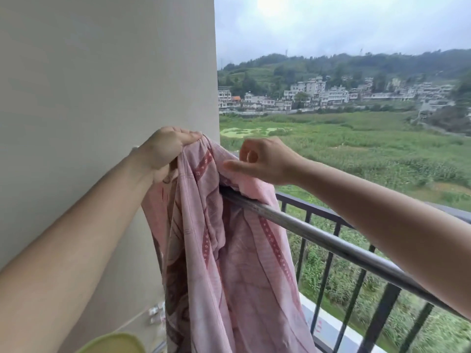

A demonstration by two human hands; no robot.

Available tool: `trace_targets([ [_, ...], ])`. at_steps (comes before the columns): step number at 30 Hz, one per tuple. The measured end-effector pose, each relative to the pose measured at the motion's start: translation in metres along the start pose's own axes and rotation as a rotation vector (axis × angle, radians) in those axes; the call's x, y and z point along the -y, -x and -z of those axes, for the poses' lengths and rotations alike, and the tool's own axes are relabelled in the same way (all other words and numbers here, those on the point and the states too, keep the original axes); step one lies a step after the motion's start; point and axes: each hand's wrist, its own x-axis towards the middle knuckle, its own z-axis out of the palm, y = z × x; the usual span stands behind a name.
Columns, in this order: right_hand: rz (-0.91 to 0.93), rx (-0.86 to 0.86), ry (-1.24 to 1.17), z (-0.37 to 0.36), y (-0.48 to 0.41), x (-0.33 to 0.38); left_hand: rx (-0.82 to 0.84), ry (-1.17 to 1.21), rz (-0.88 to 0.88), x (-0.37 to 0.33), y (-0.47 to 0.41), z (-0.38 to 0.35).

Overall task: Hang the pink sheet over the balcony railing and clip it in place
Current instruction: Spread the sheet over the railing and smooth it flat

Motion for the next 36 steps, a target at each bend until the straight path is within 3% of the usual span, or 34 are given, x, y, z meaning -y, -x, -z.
trace_targets([
  [2,-0.016,0.091,-0.016,-0.011,0.008,0.012,0.091,0.032,-0.031,-0.004,0.007,-0.012],
  [5,-0.146,0.076,-0.13,-0.017,0.014,0.006,0.174,0.043,-0.065,0.0,0.012,-0.024],
  [8,-0.367,0.19,-0.29,-0.01,0.024,-0.004,0.088,-0.157,-0.136,0.029,-0.002,-0.023],
  [9,-0.384,0.244,-0.248,-0.008,0.029,-0.005,0.065,-0.34,-0.162,0.042,-0.01,-0.022],
  [11,-0.305,0.317,-0.034,-0.007,0.038,-0.004,0.172,-0.659,-0.149,0.069,-0.021,-0.021],
  [13,-0.165,0.327,0.191,-0.005,0.045,0.0,0.229,-0.773,-0.162,0.094,-0.03,-0.023],
  [17,0.046,0.268,0.413,0.01,0.059,-0.003,0.031,-0.623,-0.173,0.112,-0.046,-0.024],
  [24,0.007,0.099,0.406,0.044,0.084,-0.016,-0.046,-0.522,-0.277,0.108,-0.06,-0.032],
  [26,-0.06,-0.061,0.356,0.042,0.087,-0.013,-0.141,-0.519,-0.421,0.092,-0.062,-0.033],
  [28,-0.316,-0.122,0.191,0.04,0.091,-0.001,-0.187,-0.449,-0.54,0.073,-0.064,-0.033],
  [30,-0.709,0.091,-0.216,0.04,0.095,0.023,-0.222,-0.363,-0.592,0.059,-0.066,-0.033],
  [32,-0.904,0.414,-0.422,0.027,0.102,0.045,-0.233,-0.296,-0.594,0.055,-0.07,-0.032],
  [34,-0.761,0.545,-0.23,-0.008,0.113,0.061,-0.225,-0.271,-0.575,0.057,-0.07,-0.03],
  [36,-0.517,0.407,-0.058,-0.044,0.124,0.071,-0.23,-0.289,-0.557,0.06,-0.07,-0.028],
])
